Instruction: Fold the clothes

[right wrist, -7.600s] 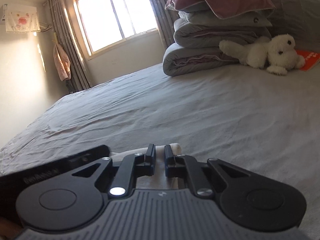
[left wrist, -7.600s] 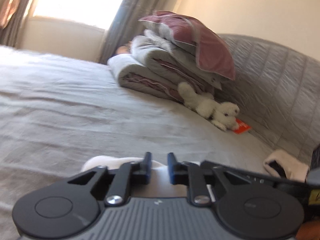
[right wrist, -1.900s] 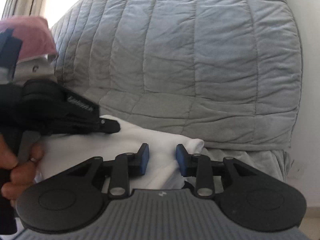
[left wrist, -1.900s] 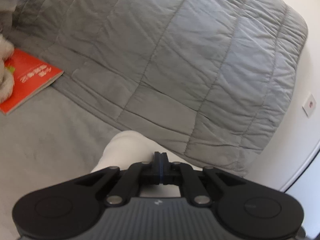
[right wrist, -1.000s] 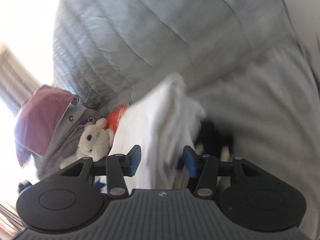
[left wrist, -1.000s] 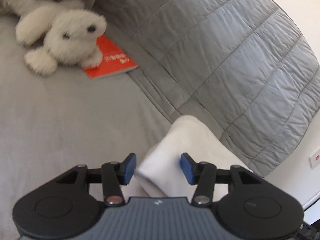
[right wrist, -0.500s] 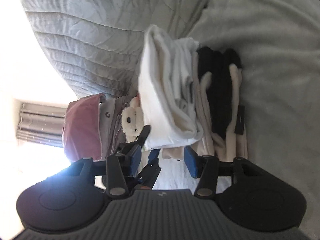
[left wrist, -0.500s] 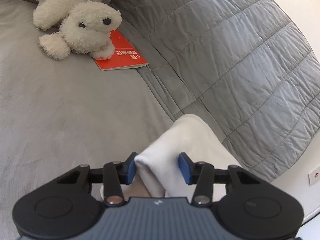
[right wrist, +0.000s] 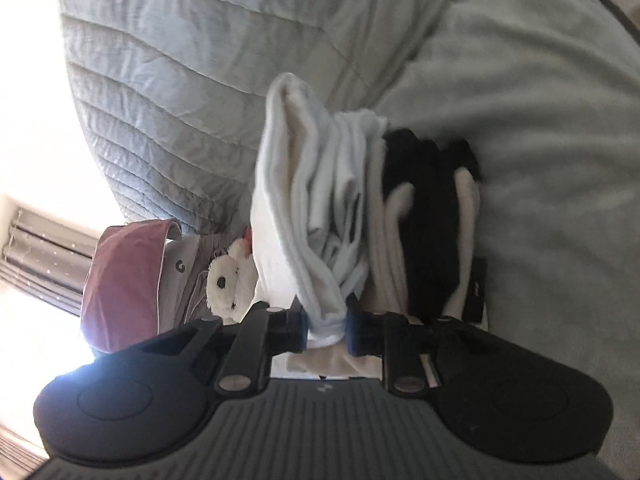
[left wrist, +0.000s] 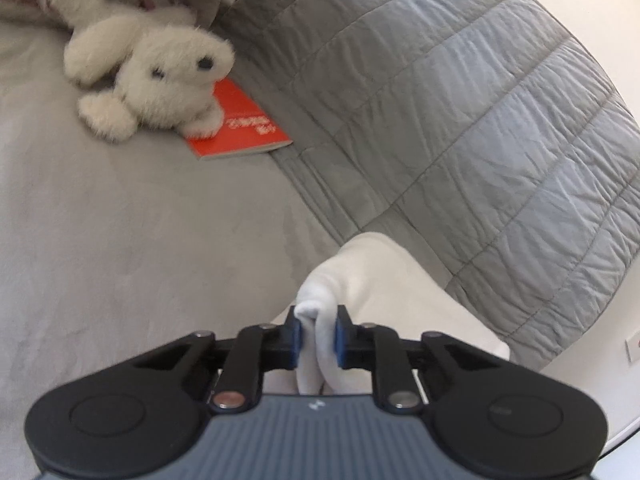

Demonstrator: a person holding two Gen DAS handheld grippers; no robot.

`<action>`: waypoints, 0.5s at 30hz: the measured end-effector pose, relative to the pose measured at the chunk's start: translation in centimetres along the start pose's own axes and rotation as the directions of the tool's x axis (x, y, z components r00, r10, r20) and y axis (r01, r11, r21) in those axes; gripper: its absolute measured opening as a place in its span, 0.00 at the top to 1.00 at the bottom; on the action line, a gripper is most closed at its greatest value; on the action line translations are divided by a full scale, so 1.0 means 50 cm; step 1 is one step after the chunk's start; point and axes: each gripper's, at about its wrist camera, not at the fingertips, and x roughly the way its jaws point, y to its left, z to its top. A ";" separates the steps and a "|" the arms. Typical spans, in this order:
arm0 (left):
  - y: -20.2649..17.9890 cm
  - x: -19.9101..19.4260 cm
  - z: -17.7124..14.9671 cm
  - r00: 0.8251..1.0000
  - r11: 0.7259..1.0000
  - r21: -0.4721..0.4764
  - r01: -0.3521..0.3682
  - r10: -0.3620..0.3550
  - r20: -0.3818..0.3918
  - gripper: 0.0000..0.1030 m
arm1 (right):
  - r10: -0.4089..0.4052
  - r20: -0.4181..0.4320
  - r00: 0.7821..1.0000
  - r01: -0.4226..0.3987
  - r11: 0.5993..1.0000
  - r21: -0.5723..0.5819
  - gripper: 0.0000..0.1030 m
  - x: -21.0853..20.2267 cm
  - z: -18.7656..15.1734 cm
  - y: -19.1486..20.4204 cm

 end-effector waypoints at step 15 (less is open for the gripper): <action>0.012 -0.030 -0.032 0.995 0.993 0.085 -0.083 0.087 -0.047 0.80 | -0.163 -0.042 0.986 0.165 0.984 0.067 0.82 -0.011 -0.040 0.001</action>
